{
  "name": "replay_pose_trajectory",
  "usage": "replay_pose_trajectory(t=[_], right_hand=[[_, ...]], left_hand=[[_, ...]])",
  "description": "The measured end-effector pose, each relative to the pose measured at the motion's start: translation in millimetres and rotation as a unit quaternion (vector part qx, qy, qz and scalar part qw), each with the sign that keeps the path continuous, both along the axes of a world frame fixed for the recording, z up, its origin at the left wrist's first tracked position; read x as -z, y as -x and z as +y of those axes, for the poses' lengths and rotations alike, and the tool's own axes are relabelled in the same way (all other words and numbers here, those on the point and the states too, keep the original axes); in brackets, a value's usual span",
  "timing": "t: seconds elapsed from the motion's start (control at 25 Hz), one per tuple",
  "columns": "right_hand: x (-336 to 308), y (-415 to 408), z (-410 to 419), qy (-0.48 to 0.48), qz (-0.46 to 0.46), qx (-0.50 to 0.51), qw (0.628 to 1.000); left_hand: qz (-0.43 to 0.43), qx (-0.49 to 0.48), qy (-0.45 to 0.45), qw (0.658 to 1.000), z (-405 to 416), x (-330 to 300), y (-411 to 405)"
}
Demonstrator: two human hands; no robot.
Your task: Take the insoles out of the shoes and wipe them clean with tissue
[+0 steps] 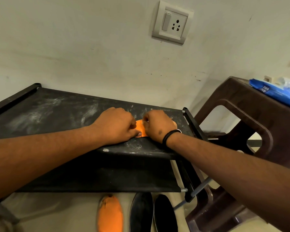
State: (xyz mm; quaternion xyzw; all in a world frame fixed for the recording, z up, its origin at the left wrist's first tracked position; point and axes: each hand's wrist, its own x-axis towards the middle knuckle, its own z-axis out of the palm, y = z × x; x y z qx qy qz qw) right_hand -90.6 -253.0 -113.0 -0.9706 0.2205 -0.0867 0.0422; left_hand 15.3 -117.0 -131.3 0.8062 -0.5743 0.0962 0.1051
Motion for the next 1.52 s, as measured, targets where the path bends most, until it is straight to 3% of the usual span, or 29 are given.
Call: replay_pose_trajectory(t=[0.16, 0.28, 0.44, 0.72, 0.96, 1.16, 1.36, 1.52], right_hand=[[-3, 17, -5, 0.022, 0.051, -0.077, 0.995], [-10, 18, -28, 0.079, 0.074, 0.0, 0.994], [-6, 3, -23, 0.055, 0.024, 0.047, 0.997], [-6, 13, -7, -0.04, 0.035, -0.095, 0.994], [-13, 39, -38, -0.014, 0.064, -0.026, 0.998], [-15, 43, -6, -0.019, 0.085, -0.128, 0.988], [-26, 45, -39, 0.041, 0.116, -0.038, 0.992], [-18, 45, -19, 0.001, 0.108, -0.105, 0.989]], left_hand=[[0.023, 0.01, -0.001, 1.0, 3, 1, -2], [0.024, 0.014, -0.007, 1.0, 1, 1, -2], [0.014, 0.007, -0.012, 1.0, -1, 0, -1], [0.02, -0.006, -0.012, 1.0, 5, -3, 1], [0.034, 0.033, -0.012, 0.999, 6, -6, 2], [0.014, 0.03, -0.023, 0.999, 7, -5, 1], [0.025, 0.034, -0.019, 0.999, 7, -4, -1], [0.033, 0.034, -0.023, 0.999, 8, -4, -2]])
